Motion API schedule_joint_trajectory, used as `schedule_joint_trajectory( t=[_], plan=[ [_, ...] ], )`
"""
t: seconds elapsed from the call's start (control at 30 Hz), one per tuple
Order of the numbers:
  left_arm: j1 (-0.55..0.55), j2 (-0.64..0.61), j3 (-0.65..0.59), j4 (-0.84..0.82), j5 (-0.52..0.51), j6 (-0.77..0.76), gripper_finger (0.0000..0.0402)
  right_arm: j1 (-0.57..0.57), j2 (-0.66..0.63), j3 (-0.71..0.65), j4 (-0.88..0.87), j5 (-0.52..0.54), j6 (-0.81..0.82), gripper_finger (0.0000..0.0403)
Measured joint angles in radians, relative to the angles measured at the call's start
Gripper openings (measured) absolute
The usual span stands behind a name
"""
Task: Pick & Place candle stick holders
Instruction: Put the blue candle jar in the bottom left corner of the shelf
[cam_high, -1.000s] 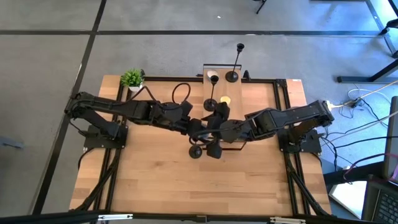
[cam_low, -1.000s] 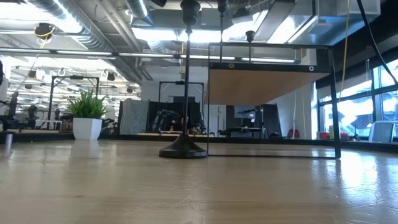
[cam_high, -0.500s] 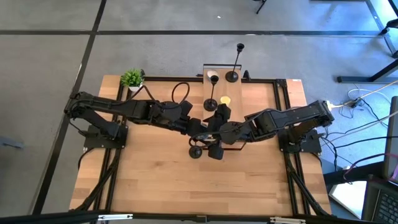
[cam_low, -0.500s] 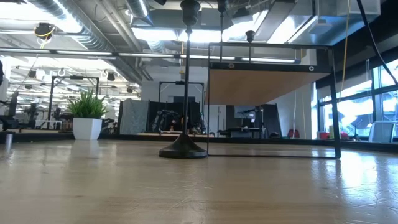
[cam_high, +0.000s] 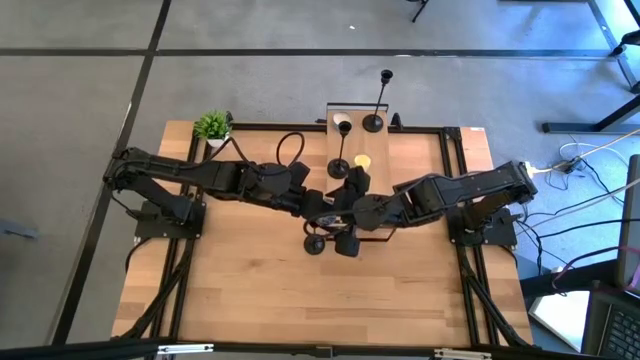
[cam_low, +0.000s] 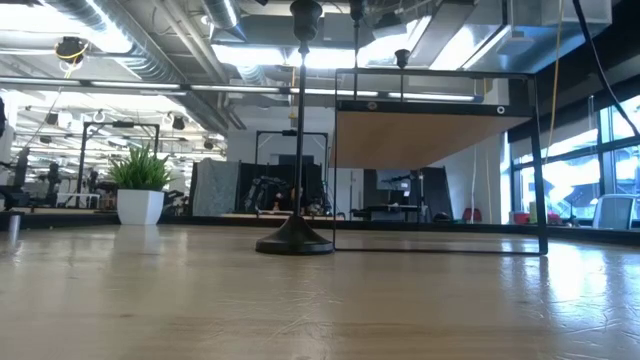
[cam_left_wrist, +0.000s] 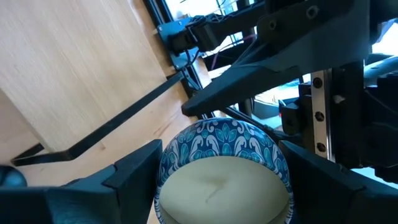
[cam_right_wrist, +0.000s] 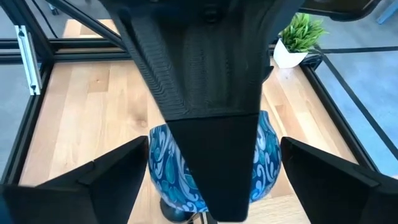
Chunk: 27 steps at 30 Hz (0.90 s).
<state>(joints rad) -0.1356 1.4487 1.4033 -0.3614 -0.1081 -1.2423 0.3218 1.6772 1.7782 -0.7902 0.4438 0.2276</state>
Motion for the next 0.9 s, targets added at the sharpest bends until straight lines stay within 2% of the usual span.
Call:
schedule_joint_trajectory(
  t=[0.13, 0.33, 0.6, 0.73, 0.9],
  plan=[
    [0.001, 0.000, 0.000, 0.000, -0.001, 0.000, 0.0288, -0.002, 0.000, 0.000, -0.010, 0.020, 0.022, 0.0348],
    [0.001, 0.000, 0.000, -0.004, -0.002, -0.002, 0.0288, -0.008, 0.000, 0.000, -0.013, 0.000, 0.046, 0.0293],
    [0.001, 0.000, 0.000, -0.003, 0.014, -0.005, 0.0291, -0.008, 0.000, 0.000, -0.013, -0.003, 0.053, 0.0298],
    [0.001, 0.000, 0.000, -0.001, 0.017, 0.012, 0.0313, -0.008, 0.000, 0.000, -0.012, -0.003, 0.054, 0.0307],
    [0.000, 0.000, 0.000, -0.001, 0.028, 0.047, 0.0327, -0.008, 0.000, 0.000, -0.012, -0.008, 0.098, 0.0297]
  ],
)
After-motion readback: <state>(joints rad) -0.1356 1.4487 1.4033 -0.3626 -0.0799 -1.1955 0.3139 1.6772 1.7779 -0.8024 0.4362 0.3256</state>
